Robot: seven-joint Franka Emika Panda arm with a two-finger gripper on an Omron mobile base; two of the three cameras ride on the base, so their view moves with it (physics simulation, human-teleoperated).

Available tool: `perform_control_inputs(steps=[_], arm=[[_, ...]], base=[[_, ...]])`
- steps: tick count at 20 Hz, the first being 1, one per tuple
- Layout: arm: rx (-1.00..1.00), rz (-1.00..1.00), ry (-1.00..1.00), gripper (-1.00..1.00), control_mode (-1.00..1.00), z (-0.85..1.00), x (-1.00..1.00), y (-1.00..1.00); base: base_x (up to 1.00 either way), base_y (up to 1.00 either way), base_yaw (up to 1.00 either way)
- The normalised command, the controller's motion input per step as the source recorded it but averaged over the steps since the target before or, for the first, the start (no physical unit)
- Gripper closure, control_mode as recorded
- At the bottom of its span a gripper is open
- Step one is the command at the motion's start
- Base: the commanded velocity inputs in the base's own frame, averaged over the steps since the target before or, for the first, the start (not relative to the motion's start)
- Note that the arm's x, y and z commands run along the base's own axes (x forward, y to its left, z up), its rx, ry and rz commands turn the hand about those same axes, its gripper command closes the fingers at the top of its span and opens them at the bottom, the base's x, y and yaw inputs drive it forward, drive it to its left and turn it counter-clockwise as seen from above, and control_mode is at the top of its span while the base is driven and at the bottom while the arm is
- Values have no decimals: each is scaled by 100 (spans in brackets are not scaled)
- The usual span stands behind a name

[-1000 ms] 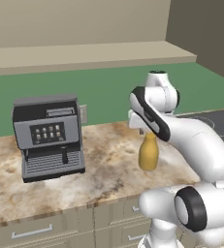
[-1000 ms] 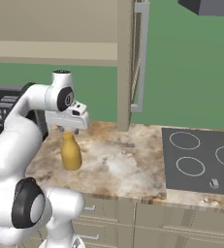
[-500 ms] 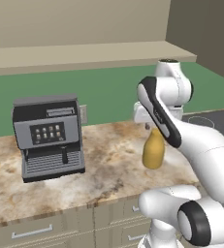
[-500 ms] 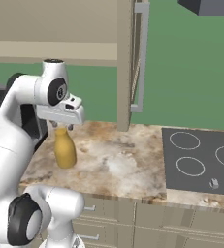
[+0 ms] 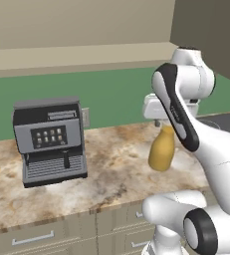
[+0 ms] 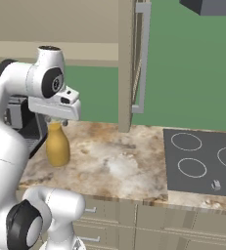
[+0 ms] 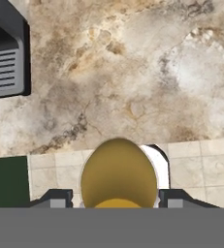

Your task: There is a tray on the dining counter. Grab the cup, mug, and pitcher and place them on the tray. The pitcher may be placed next to the tray if it cannot fit the tray.

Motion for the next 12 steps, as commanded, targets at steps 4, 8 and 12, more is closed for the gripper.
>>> perform_control_inputs(steps=[4,8,12], arm=[[0,0,0,100,-100,20,-29,0],[0,0,0,100,-100,8,-23,0],[0,0,-2,100,-100,7,-14,0]], base=[[0,0,0],[0,0,0],[0,0,0]])
